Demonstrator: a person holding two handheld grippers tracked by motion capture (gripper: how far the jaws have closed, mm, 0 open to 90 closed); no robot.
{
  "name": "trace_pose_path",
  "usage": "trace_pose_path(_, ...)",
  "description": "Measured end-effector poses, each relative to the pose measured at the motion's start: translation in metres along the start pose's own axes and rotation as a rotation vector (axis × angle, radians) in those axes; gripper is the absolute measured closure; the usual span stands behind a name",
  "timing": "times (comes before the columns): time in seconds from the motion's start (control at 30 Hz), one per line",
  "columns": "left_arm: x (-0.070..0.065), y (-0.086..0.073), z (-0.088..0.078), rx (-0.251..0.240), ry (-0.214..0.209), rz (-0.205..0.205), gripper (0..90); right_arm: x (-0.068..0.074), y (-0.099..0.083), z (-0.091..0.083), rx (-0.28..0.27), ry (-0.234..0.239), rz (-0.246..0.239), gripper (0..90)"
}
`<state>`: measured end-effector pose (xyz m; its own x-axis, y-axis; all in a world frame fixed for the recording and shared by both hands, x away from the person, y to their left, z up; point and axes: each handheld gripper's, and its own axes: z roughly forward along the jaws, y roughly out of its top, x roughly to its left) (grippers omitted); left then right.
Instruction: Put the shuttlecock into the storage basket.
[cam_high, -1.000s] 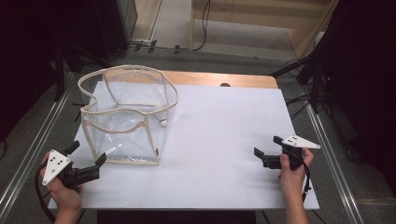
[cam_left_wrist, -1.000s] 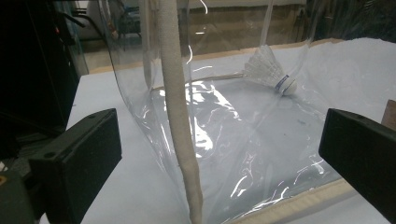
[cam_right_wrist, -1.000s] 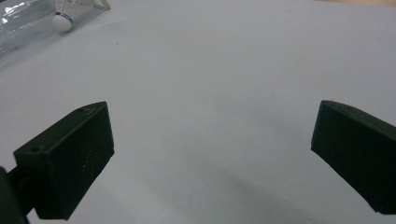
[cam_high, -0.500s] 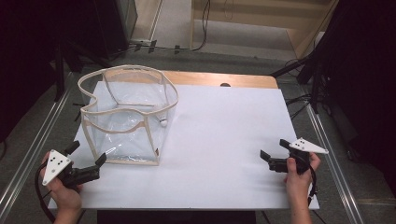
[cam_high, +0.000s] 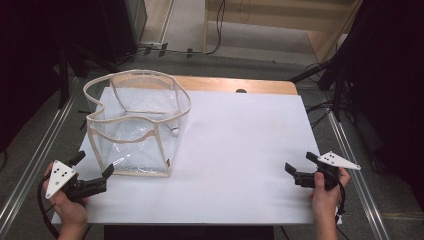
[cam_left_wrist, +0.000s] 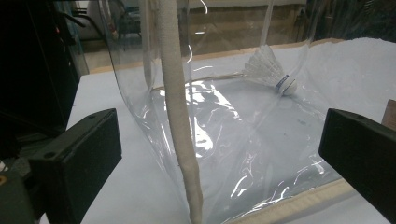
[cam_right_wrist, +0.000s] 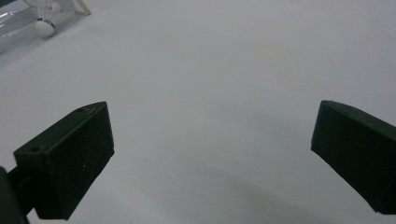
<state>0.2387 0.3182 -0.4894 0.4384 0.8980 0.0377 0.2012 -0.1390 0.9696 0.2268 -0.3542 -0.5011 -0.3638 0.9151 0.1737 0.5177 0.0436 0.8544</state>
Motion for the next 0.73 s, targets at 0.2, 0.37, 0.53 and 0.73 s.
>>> trace_pose_path(0.2, 0.000, 0.000, 0.000, 0.000, 0.000, 0.001, 0.0, -0.003, -0.004, -0.004, -0.024, -0.002, 0.010, 0.0)
trace_pose_path(0.37, 0.000, 0.000, 0.000, 0.001, 0.001, 0.001, 0.0, -0.006, -0.009, -0.007, -0.037, -0.008, 0.020, 0.0)
trace_pose_path(0.53, 0.000, 0.000, 0.000, 0.000, 0.001, 0.002, 0.0, -0.007, -0.011, -0.010, -0.055, -0.011, 0.028, 0.0)
trace_pose_path(0.73, 0.000, 0.000, 0.000, -0.001, 0.002, 0.002, 0.0, -0.006, -0.011, -0.014, -0.077, -0.020, 0.026, 0.0)
